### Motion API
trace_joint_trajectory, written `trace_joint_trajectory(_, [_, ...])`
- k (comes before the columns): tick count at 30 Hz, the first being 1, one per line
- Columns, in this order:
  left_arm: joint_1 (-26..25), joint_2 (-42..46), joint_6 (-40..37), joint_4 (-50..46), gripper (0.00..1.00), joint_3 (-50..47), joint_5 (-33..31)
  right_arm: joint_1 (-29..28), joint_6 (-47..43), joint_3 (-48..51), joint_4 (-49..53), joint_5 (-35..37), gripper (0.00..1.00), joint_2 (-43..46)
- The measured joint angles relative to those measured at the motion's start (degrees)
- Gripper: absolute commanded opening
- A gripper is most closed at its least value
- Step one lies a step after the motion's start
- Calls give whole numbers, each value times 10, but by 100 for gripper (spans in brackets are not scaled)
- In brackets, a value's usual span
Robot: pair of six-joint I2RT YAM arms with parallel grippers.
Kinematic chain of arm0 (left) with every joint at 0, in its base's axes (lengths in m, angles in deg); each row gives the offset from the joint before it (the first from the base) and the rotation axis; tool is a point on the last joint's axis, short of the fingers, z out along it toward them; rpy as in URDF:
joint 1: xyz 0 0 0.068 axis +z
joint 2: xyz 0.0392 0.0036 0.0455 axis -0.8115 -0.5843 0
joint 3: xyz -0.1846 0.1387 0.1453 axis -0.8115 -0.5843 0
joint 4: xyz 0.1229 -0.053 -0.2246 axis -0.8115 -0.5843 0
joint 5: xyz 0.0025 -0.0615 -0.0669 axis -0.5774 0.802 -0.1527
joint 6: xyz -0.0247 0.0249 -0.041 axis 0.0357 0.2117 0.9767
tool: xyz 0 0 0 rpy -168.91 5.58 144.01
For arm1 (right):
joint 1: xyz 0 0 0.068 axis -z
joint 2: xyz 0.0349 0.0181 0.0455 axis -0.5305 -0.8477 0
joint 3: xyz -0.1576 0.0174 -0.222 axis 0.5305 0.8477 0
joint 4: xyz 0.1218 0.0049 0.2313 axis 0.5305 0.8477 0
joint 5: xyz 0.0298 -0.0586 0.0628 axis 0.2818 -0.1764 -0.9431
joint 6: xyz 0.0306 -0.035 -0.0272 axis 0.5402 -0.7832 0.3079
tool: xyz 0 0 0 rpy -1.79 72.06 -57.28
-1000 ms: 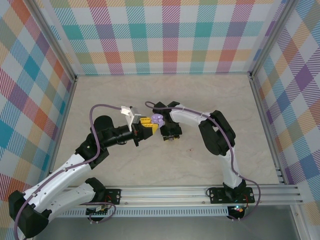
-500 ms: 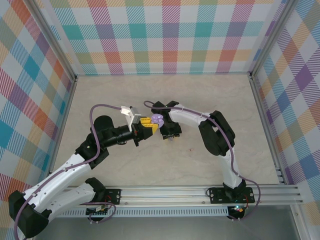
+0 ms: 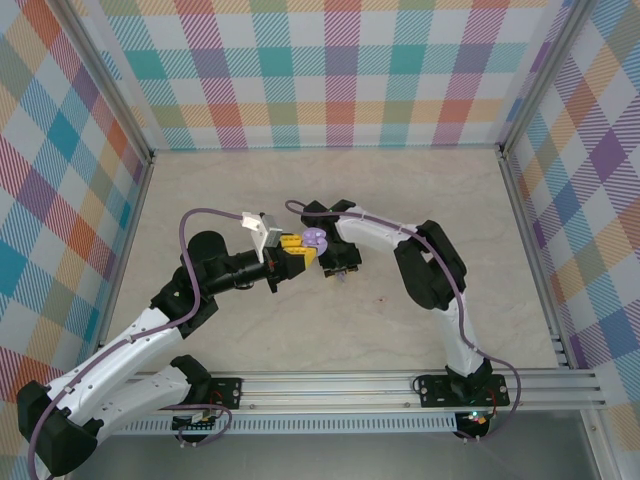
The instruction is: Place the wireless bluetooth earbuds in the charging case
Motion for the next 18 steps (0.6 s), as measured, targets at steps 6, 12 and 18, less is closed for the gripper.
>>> trace_joint_trajectory(6, [0, 0, 0, 0, 19, 0, 0, 0, -3, -3, 3, 0, 40, -4])
trace_joint_trajectory(12, [0, 0, 0, 0, 19, 0, 0, 0, -11, -6, 6, -3, 38, -8])
trace_joint_trajectory(18, [0, 0, 0, 0, 19, 0, 0, 0, -13, -7, 6, -6, 36, -9])
